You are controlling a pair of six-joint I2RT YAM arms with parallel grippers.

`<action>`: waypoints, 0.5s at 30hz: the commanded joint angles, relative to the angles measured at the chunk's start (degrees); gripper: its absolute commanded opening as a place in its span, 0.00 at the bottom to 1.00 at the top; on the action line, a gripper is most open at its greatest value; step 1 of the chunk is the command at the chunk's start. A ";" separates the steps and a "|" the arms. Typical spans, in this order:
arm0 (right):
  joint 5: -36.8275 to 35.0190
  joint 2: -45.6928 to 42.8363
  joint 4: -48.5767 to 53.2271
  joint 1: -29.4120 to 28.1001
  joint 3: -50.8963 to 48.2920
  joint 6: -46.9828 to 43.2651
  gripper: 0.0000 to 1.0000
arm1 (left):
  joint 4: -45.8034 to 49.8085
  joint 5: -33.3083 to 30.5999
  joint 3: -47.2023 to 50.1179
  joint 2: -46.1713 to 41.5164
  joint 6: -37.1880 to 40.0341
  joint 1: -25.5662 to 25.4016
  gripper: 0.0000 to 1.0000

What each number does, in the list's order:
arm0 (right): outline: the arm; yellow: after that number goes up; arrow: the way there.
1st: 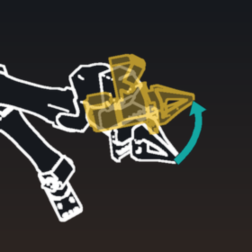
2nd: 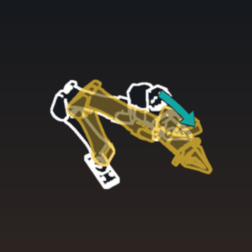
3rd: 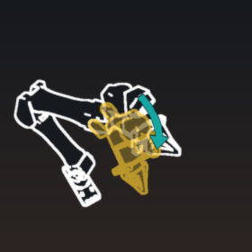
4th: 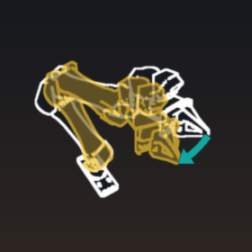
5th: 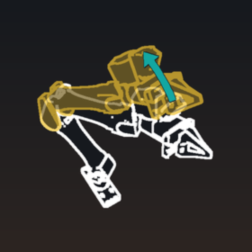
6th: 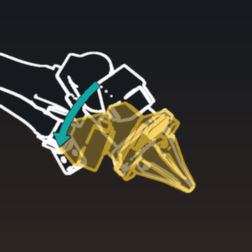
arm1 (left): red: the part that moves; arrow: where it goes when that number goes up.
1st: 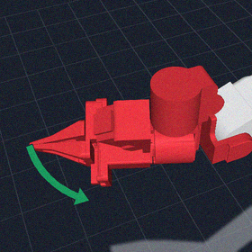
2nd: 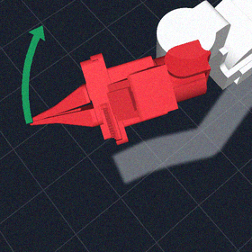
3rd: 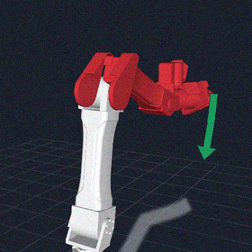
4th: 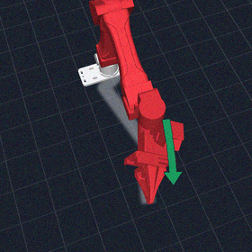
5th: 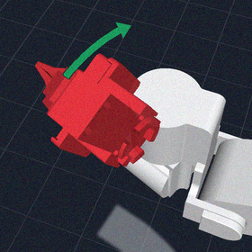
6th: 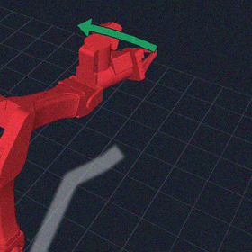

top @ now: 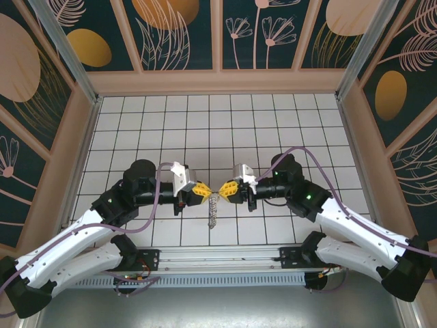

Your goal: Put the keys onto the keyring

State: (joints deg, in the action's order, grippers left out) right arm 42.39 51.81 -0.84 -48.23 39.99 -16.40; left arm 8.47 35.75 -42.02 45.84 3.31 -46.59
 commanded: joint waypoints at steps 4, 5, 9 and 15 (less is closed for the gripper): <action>2.21 -0.61 -3.55 -0.64 0.95 0.91 0.00 | -0.12 0.84 -1.23 0.57 1.39 -0.19 0.00; 2.36 -0.66 -3.67 -0.61 0.93 1.00 0.00 | -0.12 0.83 -1.22 0.63 1.42 -0.20 0.00; 2.90 -0.85 -4.34 -0.64 0.87 1.37 0.00 | -0.16 0.91 -1.32 0.87 1.60 -0.26 0.00; 1.84 -0.39 -4.74 -0.55 0.79 1.80 0.00 | 0.04 0.91 -1.29 0.61 1.48 -0.22 0.00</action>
State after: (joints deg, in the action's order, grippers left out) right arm 43.62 51.81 -3.18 -48.47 39.99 -15.77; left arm 8.86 35.75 -42.02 46.68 3.68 -46.59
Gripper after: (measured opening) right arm 0.049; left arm 0.044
